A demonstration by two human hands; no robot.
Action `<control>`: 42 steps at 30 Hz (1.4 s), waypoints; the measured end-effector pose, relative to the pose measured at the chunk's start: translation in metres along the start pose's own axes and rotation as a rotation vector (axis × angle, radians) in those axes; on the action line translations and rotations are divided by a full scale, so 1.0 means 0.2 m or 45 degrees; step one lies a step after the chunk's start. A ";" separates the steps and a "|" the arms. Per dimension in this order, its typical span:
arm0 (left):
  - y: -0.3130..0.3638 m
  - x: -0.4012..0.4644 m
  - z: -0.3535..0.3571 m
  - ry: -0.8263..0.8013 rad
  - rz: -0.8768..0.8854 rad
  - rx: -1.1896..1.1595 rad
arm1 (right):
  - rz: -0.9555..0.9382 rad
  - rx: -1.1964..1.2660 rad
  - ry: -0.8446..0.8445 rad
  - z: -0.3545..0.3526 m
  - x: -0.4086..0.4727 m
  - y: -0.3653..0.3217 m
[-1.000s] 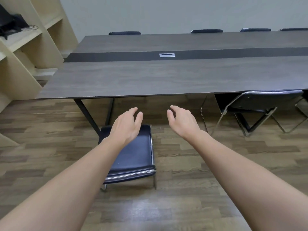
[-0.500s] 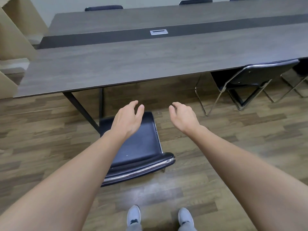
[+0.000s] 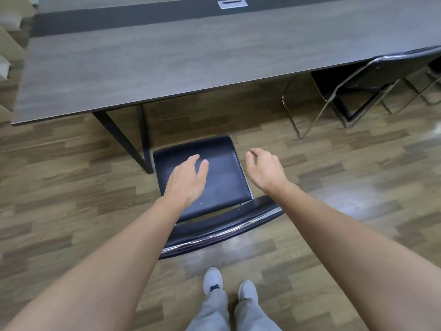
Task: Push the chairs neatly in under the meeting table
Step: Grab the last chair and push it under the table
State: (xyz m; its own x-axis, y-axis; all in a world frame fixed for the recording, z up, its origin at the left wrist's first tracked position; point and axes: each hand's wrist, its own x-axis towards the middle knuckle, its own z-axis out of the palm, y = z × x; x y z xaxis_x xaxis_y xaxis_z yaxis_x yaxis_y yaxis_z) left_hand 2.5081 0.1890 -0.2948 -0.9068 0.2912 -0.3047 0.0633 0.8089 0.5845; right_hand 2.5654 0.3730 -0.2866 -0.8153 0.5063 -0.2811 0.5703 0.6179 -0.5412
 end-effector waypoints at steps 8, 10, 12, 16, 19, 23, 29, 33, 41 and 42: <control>-0.21 -0.06 0.16 -0.134 -0.160 0.054 | 0.162 -0.168 -0.124 0.20 0.00 0.10; -0.28 -0.07 0.21 -0.182 -0.210 0.076 | 0.176 -0.214 -0.169 0.25 -0.01 0.13; -0.33 -0.10 0.25 -0.211 -0.257 0.090 | 0.193 -0.270 -0.206 0.30 -0.02 0.17; -0.41 -0.14 0.30 -0.252 -0.356 0.094 | 0.234 -0.386 -0.299 0.39 -0.02 0.24; -0.48 -0.16 0.33 -0.243 -0.427 0.118 | 0.295 -0.501 -0.427 0.44 0.00 0.28; -0.56 -0.20 0.36 -0.228 -0.511 0.143 | 0.277 -0.626 -0.559 0.50 0.01 0.32; -0.62 -0.24 0.40 -0.200 -0.564 0.304 | 0.200 -0.864 -0.626 0.54 -0.01 0.39; -0.68 -0.27 0.41 -0.057 -0.791 0.319 | 0.261 -0.968 -0.562 0.51 -0.02 0.46; -0.65 -0.35 0.47 0.460 -1.288 -0.513 | 0.602 -0.636 -0.259 0.46 -0.03 0.51; -0.63 -0.35 0.48 0.499 -1.361 -0.609 | 0.658 -0.531 -0.207 0.47 -0.03 0.50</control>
State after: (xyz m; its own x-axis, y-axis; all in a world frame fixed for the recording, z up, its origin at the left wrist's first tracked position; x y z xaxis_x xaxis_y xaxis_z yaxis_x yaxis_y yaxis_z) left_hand 2.6032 0.1150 -0.4192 -0.4781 -0.6410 -0.6004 -0.8704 0.2544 0.4215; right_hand 2.6187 0.3748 -0.4135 -0.4138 0.7218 -0.5547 0.8548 0.5177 0.0360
